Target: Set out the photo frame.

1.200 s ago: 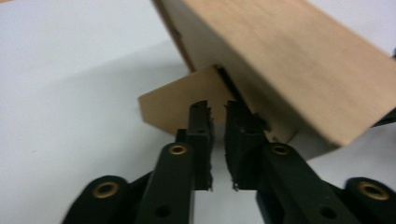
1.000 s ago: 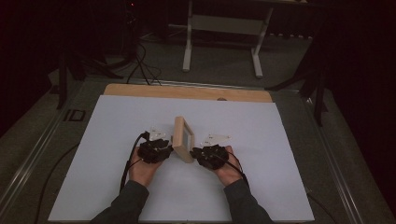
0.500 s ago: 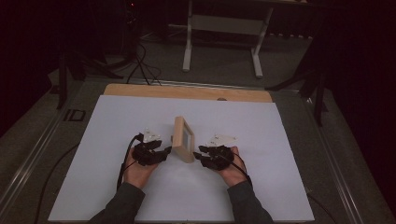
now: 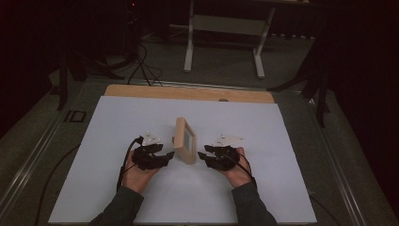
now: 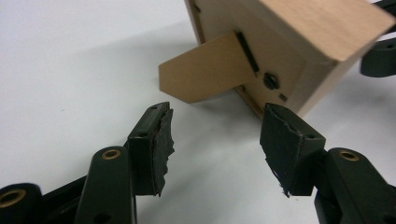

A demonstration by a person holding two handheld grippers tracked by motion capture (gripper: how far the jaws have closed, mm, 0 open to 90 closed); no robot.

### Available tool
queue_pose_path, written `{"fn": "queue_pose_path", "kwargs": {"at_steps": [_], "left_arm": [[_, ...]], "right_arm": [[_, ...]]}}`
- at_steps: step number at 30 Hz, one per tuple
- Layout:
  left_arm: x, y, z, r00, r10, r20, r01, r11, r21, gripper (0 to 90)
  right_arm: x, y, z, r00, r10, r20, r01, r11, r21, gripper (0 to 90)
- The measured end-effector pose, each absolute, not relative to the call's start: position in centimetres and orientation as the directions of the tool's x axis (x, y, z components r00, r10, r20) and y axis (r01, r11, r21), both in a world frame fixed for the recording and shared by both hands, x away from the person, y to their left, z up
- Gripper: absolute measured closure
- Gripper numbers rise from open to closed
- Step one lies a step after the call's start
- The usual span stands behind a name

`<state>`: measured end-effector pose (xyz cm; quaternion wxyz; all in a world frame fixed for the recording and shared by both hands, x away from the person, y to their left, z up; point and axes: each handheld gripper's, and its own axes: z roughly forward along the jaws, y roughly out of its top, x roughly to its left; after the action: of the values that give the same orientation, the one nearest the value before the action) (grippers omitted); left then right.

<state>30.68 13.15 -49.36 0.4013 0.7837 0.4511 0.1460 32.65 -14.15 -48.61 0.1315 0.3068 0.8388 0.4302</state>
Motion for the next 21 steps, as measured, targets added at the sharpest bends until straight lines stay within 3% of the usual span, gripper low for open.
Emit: {"fn": "queue_pose_path", "kwargs": {"at_steps": [21], "left_arm": [[29.88, 12.38, -49.33, 0.586, 0.797, -0.142, 0.578, -0.289, 0.763, 40.6]], "right_arm": [[32.86, -14.92, -48.33, -0.756, 0.651, 0.062, 0.418, 0.408, 0.812, 55.2]]}}
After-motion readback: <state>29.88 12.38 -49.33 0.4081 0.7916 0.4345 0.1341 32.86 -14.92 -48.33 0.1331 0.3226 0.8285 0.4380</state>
